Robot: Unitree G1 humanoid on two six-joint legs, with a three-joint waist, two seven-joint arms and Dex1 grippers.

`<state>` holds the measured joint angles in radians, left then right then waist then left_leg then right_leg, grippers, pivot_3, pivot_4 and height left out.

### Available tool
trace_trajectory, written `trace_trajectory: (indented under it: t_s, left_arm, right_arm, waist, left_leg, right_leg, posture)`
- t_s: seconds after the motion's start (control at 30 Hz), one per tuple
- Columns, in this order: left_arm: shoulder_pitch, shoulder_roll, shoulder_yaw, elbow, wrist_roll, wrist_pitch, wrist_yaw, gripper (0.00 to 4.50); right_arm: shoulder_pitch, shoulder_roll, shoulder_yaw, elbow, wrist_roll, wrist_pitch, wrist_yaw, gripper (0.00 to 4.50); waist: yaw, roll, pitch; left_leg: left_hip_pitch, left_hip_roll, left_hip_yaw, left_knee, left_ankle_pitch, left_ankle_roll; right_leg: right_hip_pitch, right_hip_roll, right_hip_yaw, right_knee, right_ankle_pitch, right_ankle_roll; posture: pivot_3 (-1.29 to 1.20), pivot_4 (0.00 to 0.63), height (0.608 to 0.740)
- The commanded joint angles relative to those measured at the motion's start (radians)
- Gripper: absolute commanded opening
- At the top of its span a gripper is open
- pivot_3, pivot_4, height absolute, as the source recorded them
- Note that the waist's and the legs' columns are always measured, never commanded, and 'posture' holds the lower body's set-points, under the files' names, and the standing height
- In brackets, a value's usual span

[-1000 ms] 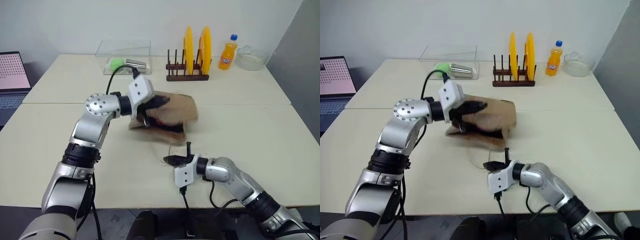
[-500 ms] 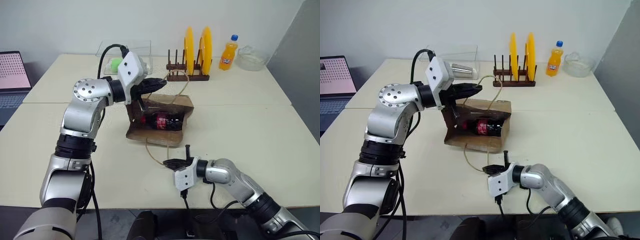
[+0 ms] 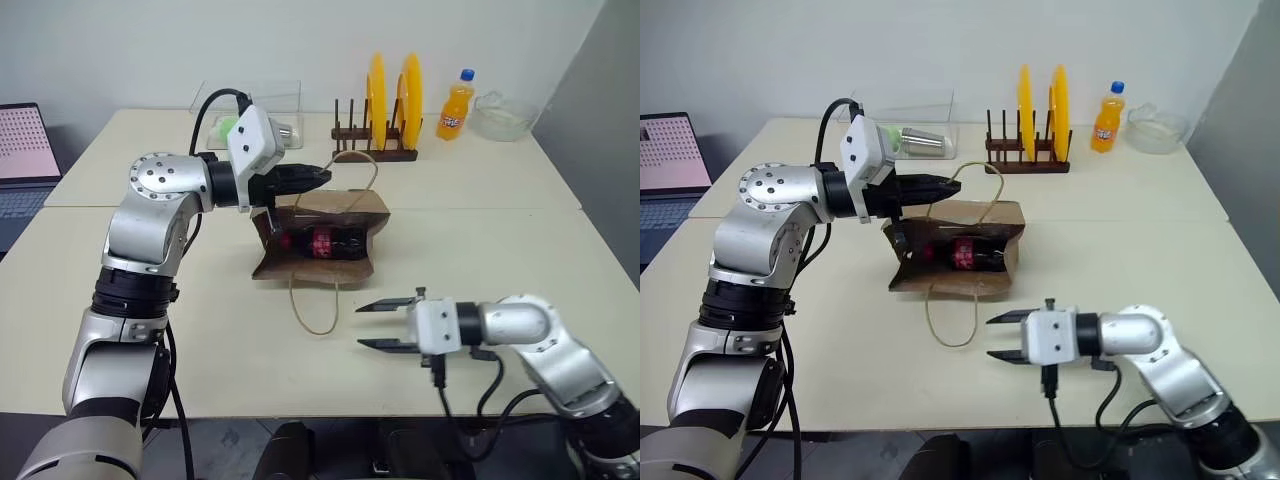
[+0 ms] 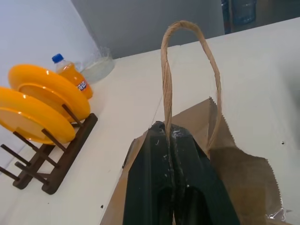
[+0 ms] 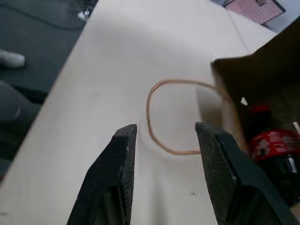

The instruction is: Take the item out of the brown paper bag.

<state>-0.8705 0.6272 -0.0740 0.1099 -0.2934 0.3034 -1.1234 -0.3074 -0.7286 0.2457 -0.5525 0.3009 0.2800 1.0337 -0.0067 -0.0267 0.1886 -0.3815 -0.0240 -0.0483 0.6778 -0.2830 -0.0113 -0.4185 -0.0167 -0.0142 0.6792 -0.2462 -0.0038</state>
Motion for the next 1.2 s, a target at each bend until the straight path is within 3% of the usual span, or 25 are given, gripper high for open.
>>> trace_trajectory:
  t_s: [0.03, 0.4, 0.67, 0.83, 0.93, 1.1, 1.2]
  left_arm:
    - [-0.007, 0.007, 0.020, -0.017, -0.008, -0.017, -0.002, 0.00]
    - [-0.024, 0.001, 0.021, 0.012, -0.001, -0.045, -0.003, 0.00]
    - [-0.019, 0.007, 0.026, 0.006, -0.003, -0.047, 0.002, 0.00]
    - [-0.019, 0.006, 0.029, 0.003, -0.004, -0.049, 0.007, 0.00]
    - [-0.019, 0.006, 0.031, 0.000, -0.006, -0.048, 0.009, 0.00]
    - [-0.020, 0.005, 0.032, -0.002, -0.007, -0.048, 0.011, 0.00]
    - [-0.023, 0.002, 0.030, 0.002, -0.007, -0.051, 0.012, 0.00]
  right_arm:
    - [-0.120, 0.061, -0.024, -0.020, 0.075, 0.152, -0.064, 2.05]
    - [-0.478, 0.395, 0.251, 0.346, -0.274, 0.221, -0.310, 2.05]
    - [-0.573, 0.448, 0.399, 0.551, -0.539, 0.131, -0.390, 2.05]
    - [-0.579, 0.481, 0.416, 0.649, -0.632, 0.073, -0.433, 2.05]
    - [-0.572, 0.486, 0.409, 0.664, -0.664, 0.059, -0.426, 2.67]
    - [-0.557, 0.481, 0.408, 0.653, -0.698, 0.071, -0.395, 4.41]
    - [-0.561, 0.476, 0.416, 0.681, -0.730, 0.069, -0.390, 4.47]
  waist:
    - [-0.004, 0.000, 0.000]
    - [-0.006, 0.000, 0.000]
    - [-0.007, 0.000, 0.000]
    - [-0.016, 0.000, 0.000]
    - [-0.019, 0.000, 0.000]
    - [-0.020, 0.000, 0.000]
    - [-0.020, 0.000, 0.000]
  left_leg:
    - [0.000, 0.000, 0.000, 0.000, 0.000, 0.000]
    - [-0.002, 0.000, 0.000, 0.000, 0.000, -0.001]
    - [-0.003, -0.001, 0.001, 0.000, 0.000, 0.000]
    - [-0.003, -0.001, 0.000, 0.000, 0.000, -0.001]
    - [-0.003, -0.001, 0.000, 0.000, 0.000, -0.001]
    - [-0.003, -0.001, 0.000, 0.000, 0.000, 0.000]
    - [-0.003, -0.001, 0.000, 0.000, 0.000, 0.000]
  right_leg:
    - [0.000, 0.000, 0.000, 0.000, 0.000, 0.000]
    - [-0.003, 0.000, 0.000, 0.001, 0.003, -0.005]
    - [-0.003, -0.001, 0.000, 0.001, 0.003, -0.005]
    - [-0.003, -0.001, 0.000, 0.001, 0.003, -0.005]
    - [-0.003, -0.001, 0.000, 0.001, 0.003, -0.005]
    - [-0.003, -0.001, 0.000, 0.001, 0.003, -0.005]
    - [-0.003, -0.001, 0.000, 0.001, 0.003, -0.005]
  posture:
    - [0.00, 0.150, 0.740]
    - [0.00, 0.150, 0.740]
    - [0.00, 0.150, 0.740]
    - [0.00, 0.150, 0.740]
    - [0.00, 0.150, 0.740]
    - [0.00, 0.150, 0.740]
    - [0.00, 0.150, 0.740]
